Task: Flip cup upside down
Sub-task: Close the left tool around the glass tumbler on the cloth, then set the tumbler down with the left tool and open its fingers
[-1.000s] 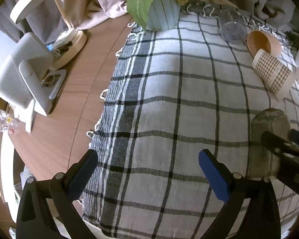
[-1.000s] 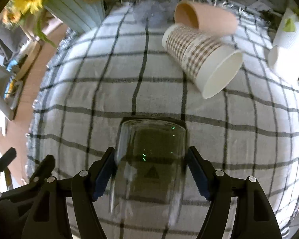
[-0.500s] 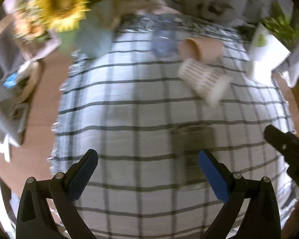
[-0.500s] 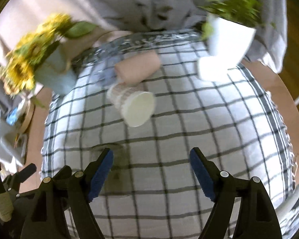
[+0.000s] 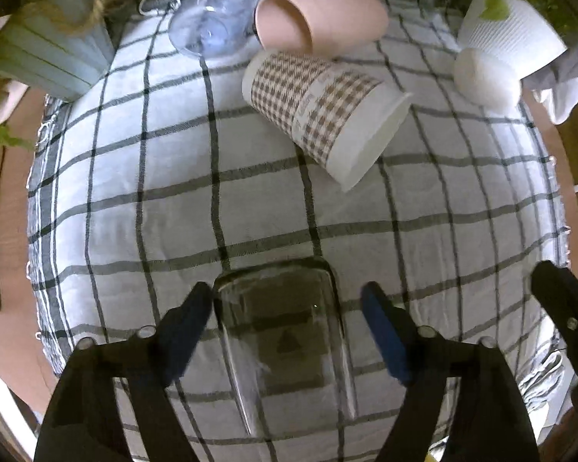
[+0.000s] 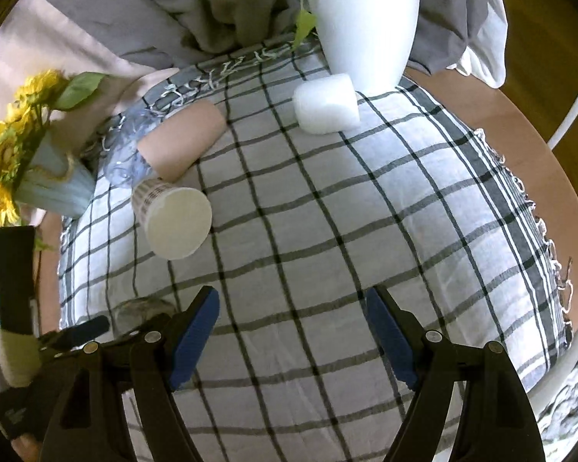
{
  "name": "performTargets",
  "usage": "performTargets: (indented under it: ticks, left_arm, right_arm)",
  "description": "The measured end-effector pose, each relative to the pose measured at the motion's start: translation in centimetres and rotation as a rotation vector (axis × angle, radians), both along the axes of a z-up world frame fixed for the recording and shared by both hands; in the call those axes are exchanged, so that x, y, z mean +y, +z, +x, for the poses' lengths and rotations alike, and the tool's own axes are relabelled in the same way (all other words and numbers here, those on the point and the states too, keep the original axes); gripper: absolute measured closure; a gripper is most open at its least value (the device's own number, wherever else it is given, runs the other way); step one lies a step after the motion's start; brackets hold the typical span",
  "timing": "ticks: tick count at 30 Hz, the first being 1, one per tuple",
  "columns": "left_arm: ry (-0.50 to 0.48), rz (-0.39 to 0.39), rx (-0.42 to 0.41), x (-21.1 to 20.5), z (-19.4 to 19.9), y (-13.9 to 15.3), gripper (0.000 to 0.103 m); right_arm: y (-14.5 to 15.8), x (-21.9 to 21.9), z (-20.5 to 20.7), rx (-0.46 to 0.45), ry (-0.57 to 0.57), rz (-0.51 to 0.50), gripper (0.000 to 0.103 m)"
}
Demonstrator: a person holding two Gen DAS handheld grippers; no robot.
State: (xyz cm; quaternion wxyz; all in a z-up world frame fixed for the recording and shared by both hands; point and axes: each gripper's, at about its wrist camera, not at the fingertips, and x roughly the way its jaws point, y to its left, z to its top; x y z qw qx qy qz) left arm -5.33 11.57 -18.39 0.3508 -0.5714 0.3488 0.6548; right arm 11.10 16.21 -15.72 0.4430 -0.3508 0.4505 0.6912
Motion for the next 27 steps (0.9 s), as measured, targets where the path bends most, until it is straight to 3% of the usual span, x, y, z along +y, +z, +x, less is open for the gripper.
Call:
performTargets:
  ticks: [3, 5, 10, 20, 27]
  left_arm:
    - [0.022, -0.024, -0.026, 0.3, -0.5, -0.9, 0.028]
    - [0.027, -0.032, -0.02, 0.4, -0.8, -1.0, 0.036]
    - [0.03, -0.029, -0.038, 0.4, -1.2, -0.9, 0.036]
    - [0.013, 0.11, 0.058, -0.7, -1.2, 4.4, 0.037]
    - [-0.005, 0.144, 0.077, -1.4, -0.5, 4.5, 0.037]
  right_arm:
    - [-0.3, 0.4, 0.0, 0.002, 0.004, -0.003, 0.024]
    - [-0.5, 0.6, -0.1, 0.006, 0.009, -0.01, 0.024]
    - [-0.6, 0.7, -0.6, 0.015, 0.025, -0.02, 0.024]
    - [1.1, 0.8, -0.8, 0.044, 0.043, 0.016, 0.024]
    - [1.6, 0.7, -0.7, 0.036, 0.049, 0.036, 0.024]
